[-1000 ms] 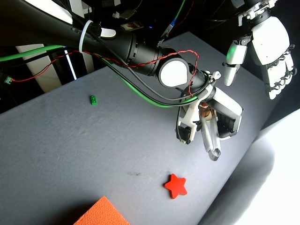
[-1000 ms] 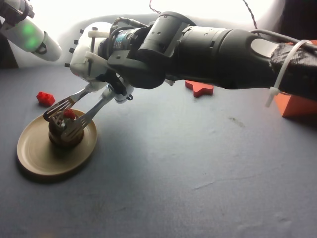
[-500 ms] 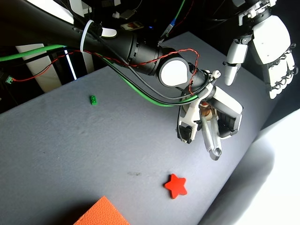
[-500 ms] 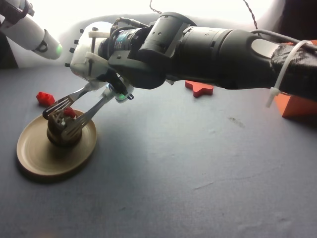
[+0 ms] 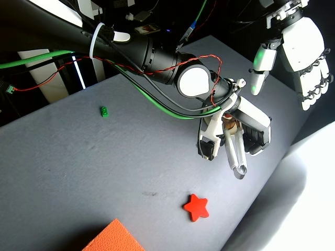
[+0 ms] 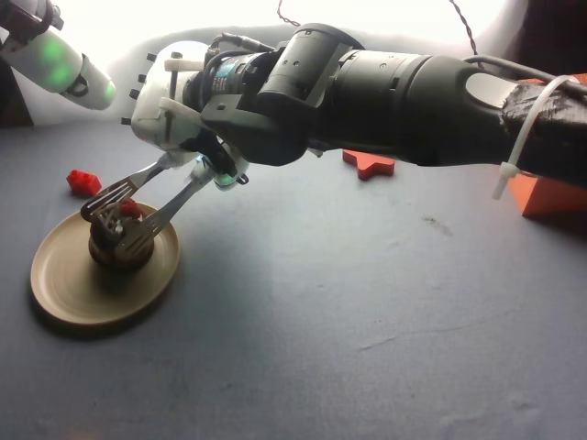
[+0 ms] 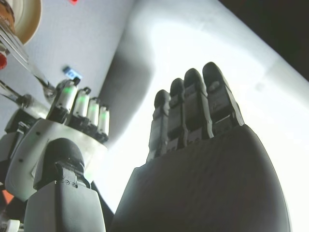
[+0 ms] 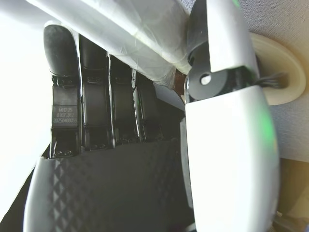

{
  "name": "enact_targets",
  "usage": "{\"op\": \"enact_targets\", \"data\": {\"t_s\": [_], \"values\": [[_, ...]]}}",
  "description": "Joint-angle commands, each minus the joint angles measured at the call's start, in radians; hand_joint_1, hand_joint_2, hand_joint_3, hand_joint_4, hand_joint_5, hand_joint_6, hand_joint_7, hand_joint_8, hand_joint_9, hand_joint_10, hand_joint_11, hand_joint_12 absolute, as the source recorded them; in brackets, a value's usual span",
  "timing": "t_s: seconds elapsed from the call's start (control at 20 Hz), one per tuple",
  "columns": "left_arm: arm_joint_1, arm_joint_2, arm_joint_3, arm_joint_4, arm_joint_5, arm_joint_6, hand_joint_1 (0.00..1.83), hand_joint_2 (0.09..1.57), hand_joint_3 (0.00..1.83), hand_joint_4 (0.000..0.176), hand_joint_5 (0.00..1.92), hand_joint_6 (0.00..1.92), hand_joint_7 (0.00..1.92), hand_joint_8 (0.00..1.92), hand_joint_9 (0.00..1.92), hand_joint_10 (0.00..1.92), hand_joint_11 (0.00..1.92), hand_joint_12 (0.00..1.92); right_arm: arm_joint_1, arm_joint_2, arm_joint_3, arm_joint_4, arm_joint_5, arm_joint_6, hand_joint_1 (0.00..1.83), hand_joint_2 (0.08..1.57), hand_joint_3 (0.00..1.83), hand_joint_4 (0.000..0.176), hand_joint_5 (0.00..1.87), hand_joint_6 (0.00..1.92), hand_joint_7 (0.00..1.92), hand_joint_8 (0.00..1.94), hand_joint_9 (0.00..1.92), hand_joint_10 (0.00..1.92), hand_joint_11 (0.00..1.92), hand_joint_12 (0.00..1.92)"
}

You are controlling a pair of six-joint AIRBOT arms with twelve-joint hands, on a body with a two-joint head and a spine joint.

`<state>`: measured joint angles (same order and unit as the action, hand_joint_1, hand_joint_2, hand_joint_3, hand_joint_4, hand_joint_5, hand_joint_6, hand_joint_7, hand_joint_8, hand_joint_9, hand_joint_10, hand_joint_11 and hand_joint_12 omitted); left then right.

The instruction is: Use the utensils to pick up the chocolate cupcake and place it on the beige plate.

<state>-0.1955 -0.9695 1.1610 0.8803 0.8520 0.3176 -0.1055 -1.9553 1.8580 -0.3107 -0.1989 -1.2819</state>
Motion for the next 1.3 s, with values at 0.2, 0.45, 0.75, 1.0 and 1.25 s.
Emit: {"op": "enact_targets", "data": {"t_s": [0.2,0.45,0.75,1.0,1.25], "values": [[-0.012,0.004,-0.001,0.068,-0.039,0.006,0.23,1.06,0.00,0.000,0.15,0.00,0.17,0.00,0.15,0.01,0.00,0.28,0.010,0.004,0.001,-0.015,0.108,-0.012,1.34,1.23,0.00,0.000,0.71,1.28,0.69,1.33,0.75,1.55,0.52,1.52],[-0.012,0.004,-0.001,0.068,-0.039,0.006,0.25,1.05,0.00,0.000,0.15,0.00,0.17,0.00,0.16,0.00,0.00,0.31,0.008,0.005,0.001,-0.015,0.108,-0.012,1.13,1.22,0.00,0.000,0.77,1.28,0.65,0.95,0.55,1.11,0.42,1.47],[-0.012,0.004,-0.002,0.068,-0.039,0.006,0.27,1.05,0.00,0.000,0.17,0.01,0.19,0.00,0.17,0.01,0.00,0.32,0.009,0.005,0.001,-0.015,0.108,-0.017,1.10,1.24,0.01,0.000,0.73,1.34,0.72,0.54,0.55,1.01,0.36,1.49],[-0.012,0.004,-0.002,0.068,-0.039,0.006,0.27,1.05,0.00,0.000,0.16,0.00,0.17,0.00,0.16,0.00,0.00,0.28,0.009,0.005,0.001,-0.015,0.108,-0.019,1.11,1.23,0.00,0.000,0.75,1.31,0.72,0.52,0.57,1.02,0.45,1.43],[-0.012,0.004,-0.002,0.068,-0.039,0.005,0.27,1.05,0.00,0.000,0.17,0.01,0.19,0.00,0.17,0.01,0.00,0.28,0.008,0.005,0.001,-0.015,0.108,-0.019,1.10,1.23,0.00,0.000,0.75,1.32,0.70,0.49,0.50,1.01,0.34,1.49]]}}
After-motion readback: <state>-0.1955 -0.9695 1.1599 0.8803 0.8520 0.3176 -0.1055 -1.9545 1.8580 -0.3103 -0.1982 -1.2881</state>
